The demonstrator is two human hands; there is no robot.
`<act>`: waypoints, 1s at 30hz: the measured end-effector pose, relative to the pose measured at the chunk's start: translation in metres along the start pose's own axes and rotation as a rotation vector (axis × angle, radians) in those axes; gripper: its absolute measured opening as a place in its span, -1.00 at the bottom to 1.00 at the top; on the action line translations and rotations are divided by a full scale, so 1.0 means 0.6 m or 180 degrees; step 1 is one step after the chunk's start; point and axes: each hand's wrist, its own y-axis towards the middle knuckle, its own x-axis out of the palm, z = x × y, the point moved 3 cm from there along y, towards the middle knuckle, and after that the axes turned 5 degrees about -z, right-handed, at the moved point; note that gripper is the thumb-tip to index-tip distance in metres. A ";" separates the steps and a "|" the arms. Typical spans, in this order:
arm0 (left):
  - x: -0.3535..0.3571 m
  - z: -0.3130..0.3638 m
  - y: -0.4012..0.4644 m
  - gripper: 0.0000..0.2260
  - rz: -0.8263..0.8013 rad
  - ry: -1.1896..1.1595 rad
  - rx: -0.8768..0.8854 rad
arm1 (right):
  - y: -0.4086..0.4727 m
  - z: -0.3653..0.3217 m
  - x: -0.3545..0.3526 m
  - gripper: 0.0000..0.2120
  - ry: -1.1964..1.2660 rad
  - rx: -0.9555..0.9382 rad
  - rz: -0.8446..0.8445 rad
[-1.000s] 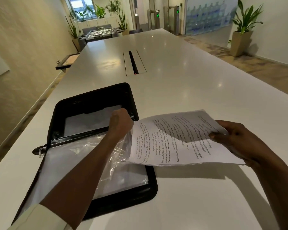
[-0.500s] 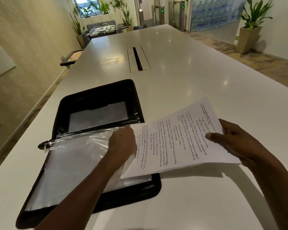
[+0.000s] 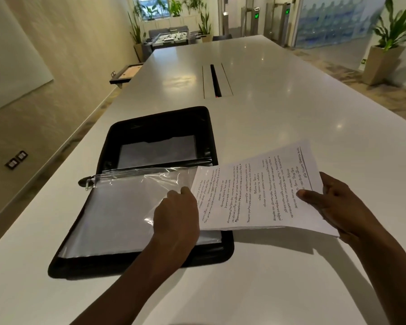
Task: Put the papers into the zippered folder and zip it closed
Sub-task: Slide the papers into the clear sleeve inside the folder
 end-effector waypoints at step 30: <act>0.008 0.092 -0.050 -0.87 0.0275 -0.1549 -0.0142 | 0.076 0.033 0.093 -0.67 0.0093 0.0367 -0.0886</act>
